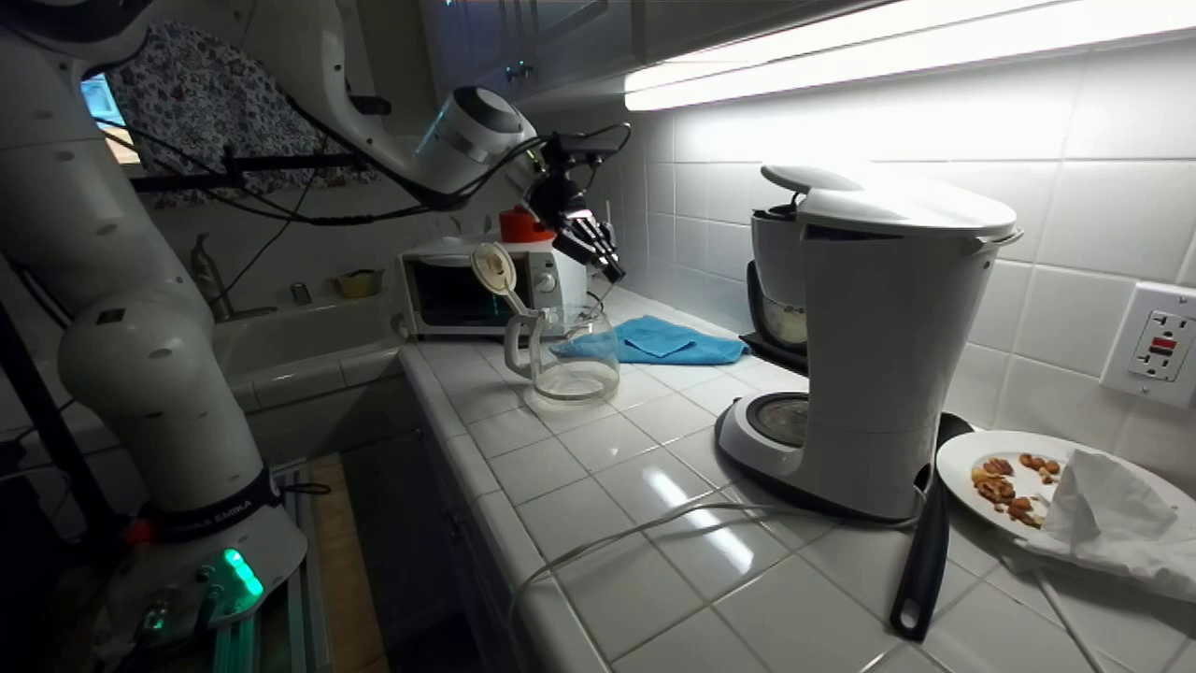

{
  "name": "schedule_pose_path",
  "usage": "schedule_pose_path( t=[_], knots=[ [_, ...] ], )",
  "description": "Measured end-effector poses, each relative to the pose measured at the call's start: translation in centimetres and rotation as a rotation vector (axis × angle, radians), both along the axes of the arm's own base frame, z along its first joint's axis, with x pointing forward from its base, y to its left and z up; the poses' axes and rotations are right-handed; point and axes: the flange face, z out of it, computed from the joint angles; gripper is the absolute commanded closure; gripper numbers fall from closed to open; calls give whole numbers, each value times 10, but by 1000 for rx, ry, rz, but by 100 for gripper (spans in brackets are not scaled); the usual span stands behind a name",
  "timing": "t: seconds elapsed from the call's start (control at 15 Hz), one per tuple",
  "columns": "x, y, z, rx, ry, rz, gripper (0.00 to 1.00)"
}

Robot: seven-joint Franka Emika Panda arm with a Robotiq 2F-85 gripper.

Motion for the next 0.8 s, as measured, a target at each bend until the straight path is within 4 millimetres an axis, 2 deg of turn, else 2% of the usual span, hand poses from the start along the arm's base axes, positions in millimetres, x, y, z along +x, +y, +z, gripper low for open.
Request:
schedule_pose_path(
  t=[0.33,0.8],
  knots=[
    [2,9,-7,-46,15,41,95],
    [3,33,-21,-53,41,89,95]
  ],
)
